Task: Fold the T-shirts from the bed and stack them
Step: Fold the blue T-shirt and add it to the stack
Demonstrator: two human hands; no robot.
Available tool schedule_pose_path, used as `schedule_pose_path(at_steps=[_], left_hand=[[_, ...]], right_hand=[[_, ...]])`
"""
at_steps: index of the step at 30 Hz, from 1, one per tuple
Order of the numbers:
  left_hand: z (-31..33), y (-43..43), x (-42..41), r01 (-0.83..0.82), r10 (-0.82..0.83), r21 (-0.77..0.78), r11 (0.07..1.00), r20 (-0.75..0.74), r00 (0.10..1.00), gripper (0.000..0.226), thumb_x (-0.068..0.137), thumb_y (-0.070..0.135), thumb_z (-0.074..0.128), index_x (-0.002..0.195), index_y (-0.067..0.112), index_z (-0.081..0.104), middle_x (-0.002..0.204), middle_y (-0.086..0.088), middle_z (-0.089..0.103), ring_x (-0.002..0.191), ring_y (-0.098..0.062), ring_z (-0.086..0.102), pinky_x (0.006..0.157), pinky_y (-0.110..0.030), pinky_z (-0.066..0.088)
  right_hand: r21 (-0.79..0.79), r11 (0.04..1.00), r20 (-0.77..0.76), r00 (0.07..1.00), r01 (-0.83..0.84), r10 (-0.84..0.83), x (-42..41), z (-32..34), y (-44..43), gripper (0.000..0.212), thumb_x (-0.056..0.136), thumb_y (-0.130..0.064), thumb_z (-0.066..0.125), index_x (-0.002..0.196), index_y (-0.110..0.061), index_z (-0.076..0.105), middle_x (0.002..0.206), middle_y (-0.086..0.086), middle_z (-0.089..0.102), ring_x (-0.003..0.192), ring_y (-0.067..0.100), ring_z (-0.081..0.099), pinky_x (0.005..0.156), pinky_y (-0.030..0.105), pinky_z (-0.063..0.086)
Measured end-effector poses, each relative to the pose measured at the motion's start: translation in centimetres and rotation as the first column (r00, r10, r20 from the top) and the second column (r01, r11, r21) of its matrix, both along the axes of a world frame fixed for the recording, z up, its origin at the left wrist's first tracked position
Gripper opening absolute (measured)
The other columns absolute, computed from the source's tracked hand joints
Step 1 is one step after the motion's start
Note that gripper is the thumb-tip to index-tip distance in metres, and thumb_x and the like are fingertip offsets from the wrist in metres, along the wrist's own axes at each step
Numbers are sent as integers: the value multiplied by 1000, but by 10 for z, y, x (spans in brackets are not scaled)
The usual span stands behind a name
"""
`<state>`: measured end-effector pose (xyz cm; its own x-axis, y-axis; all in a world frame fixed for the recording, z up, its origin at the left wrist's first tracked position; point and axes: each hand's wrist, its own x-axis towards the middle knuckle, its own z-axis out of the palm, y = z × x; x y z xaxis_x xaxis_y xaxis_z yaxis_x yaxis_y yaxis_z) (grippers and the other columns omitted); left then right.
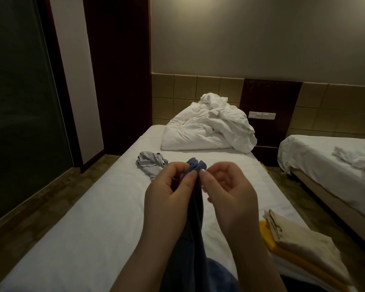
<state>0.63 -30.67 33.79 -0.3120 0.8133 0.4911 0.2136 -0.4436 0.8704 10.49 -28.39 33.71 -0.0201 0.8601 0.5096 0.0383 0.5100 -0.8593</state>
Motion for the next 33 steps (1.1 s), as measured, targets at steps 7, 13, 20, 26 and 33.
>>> schedule_pose_path(at_steps=[7, 13, 20, 26, 33], left_hand=[[7, -7, -2, 113, -112, 15, 994, -41, 993, 10, 87, 24, 58, 84, 33, 62, 85, 19, 65, 83, 2, 59, 64, -5, 46], [8, -6, -9, 55, -44, 61, 997, -172, 984, 12, 89, 23, 54, 85, 32, 60, 85, 17, 61, 85, 7, 55, 68, -3, 43], [15, 13, -22, -3, 65, 137, 991, -451, 890, 15, 90, 27, 53, 87, 39, 46, 82, 17, 56, 85, 11, 52, 69, -2, 40], [41, 29, -35, 23, 34, 96, 995, -551, 834, 22, 93, 25, 49, 87, 42, 37, 83, 23, 49, 76, 3, 56, 64, -8, 46], [46, 51, -32, 88, -58, 28, 996, -548, 834, 21, 91, 33, 53, 97, 14, 61, 88, 3, 64, 82, -10, 59, 75, -25, 51]], right_hand=[[94, 961, 229, 945, -261, 234, 18, 4, 16, 25, 83, -36, 48, 107, -43, 50, 103, -42, 54, 106, -15, 50, 81, 1, 39], [56, 927, 208, 913, -371, 352, 18, 6, 21, 10, 83, -32, 53, 93, -31, 54, 82, -24, 64, 85, -7, 60, 67, 8, 47], [253, 956, 316, 947, -150, 65, 10, 12, 31, 11, 93, -31, 49, 83, -33, 52, 75, -23, 60, 76, -3, 57, 66, 7, 43], [469, 883, 374, 908, -10, -189, 16, 66, 70, 6, 94, -24, 51, 89, -22, 52, 77, -21, 50, 77, -16, 50, 67, 0, 35], [542, 840, 457, 842, -7, -288, 22, 113, 92, 12, 94, -33, 50, 89, -21, 51, 77, -19, 49, 73, -2, 50, 65, 10, 38]])
